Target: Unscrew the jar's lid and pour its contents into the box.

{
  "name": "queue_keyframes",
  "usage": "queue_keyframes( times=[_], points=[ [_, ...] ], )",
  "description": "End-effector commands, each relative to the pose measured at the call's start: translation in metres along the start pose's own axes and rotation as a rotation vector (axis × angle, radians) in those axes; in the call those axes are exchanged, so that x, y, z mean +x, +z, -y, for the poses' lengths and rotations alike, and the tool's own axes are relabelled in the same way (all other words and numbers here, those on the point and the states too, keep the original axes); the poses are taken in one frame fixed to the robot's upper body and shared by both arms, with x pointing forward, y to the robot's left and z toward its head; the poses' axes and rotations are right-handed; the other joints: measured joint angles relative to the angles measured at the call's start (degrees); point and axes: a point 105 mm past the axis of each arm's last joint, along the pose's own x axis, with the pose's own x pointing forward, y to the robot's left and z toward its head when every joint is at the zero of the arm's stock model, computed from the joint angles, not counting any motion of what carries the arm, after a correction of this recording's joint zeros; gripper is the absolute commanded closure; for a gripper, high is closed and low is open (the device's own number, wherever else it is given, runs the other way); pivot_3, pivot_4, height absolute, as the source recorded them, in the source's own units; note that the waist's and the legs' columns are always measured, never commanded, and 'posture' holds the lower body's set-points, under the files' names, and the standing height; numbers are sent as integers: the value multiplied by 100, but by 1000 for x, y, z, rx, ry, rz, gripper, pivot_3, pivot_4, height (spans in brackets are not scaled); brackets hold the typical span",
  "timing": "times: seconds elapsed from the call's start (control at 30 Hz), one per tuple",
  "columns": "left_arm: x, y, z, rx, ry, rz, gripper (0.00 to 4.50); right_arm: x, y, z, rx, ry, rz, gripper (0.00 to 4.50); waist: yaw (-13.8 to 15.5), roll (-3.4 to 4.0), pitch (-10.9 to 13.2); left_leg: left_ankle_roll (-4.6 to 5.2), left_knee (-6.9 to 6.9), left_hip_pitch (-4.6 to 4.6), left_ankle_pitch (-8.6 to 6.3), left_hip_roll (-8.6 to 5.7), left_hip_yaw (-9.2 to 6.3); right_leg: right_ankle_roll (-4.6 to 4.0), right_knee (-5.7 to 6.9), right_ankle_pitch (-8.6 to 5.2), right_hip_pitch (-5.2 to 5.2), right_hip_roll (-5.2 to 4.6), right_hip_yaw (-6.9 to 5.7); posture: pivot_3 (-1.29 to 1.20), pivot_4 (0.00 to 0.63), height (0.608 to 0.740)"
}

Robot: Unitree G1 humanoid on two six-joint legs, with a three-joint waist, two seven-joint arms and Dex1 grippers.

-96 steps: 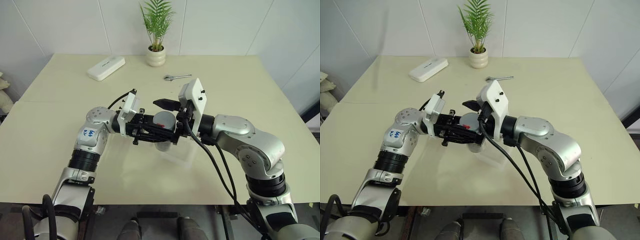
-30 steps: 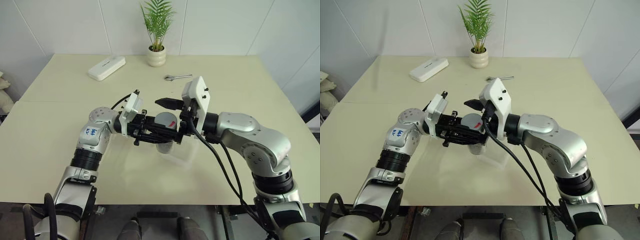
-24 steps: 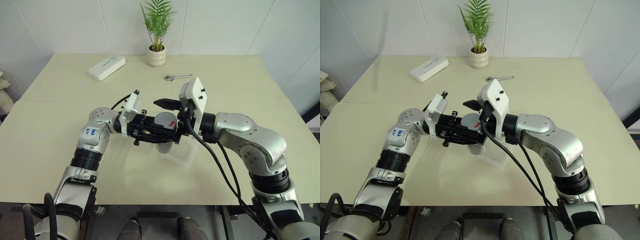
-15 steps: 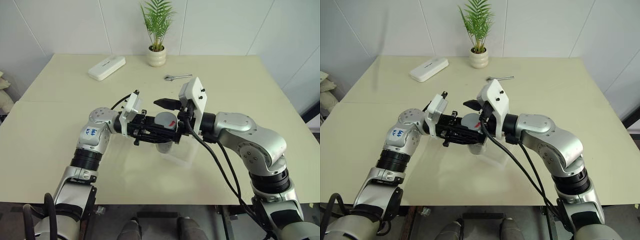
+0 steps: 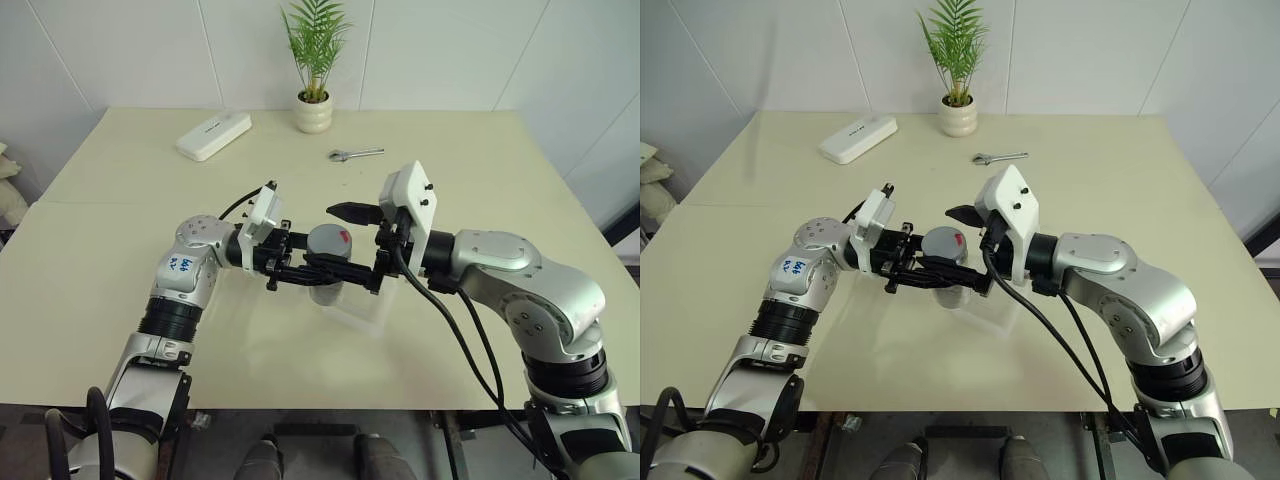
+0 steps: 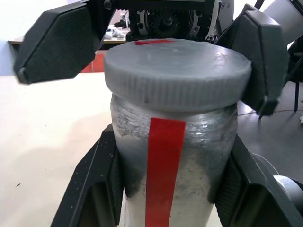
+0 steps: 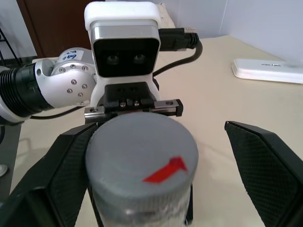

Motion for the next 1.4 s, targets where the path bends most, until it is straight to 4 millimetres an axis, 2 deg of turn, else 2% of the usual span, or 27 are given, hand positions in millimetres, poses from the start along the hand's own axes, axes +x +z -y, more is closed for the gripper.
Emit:
queue_keyframes(
  times=[0.03, 0.33, 0.6, 0.8, 0.9, 1.0, 1.13, 1.4],
  points=[
    [-2, 9, 5, 60, -26, 13, 2516, -20, 7, 20, -27, -126, 6, 26, 0, 0, 0, 0, 0, 0, 0, 0, 0, 0, 0, 0, 0, 0, 0, 0, 150, 740],
    [-3, 9, 4, 53, -20, 13, 2516, -33, 6, 17, -24, -139, -19, 26, 5, 0, 0, 0, 2, 0, 0, 0, 0, 0, 0, 0, 0, 0, 0, 0, 150, 740],
    [-3, 7, 2, 48, -16, 9, 2516, -40, 5, 1, -21, -65, -51, 26, 7, 0, 0, 0, 1, 0, 0, 0, 1, -1, -2, 0, 0, 0, 0, 0, 150, 740],
    [-3, 7, 1, 52, -19, 6, 2516, -41, 15, 0, -32, -62, -20, 26, 5, 0, 0, 0, 1, 0, 0, 0, 1, -1, -2, 0, 0, 0, 0, 0, 150, 740],
    [-3, 7, 0, 53, -22, 6, 2516, -36, 34, -4, -25, -28, 62, 26, -5, 0, 0, 0, 2, 0, 0, 0, 1, -1, -1, 0, 0, 0, 0, 0, 150, 740],
    [-2, 8, -1, 55, -26, 6, 2516, -30, 41, -10, -17, 17, 91, 26, 4, 0, 0, 0, 1, 0, 0, 1, 0, -1, 0, 0, 0, 0, 0, 0, 150, 740],
    [-1, 8, -1, 58, -30, 7, 2516, -15, 39, -16, -11, 51, 90, 26, 3, 0, 0, 0, 1, -2, 0, 0, 0, -1, -3, 0, 0, 0, 0, 0, 150, 740],
    [2, 9, -3, 67, -30, 12, 2516, 12, 24, -13, -21, 46, 57, 26, 2, 0, 0, 0, 2, -1, 0, 1, 0, -1, 0, 0, 0, 0, -1, 0, 150, 740]
  ],
)
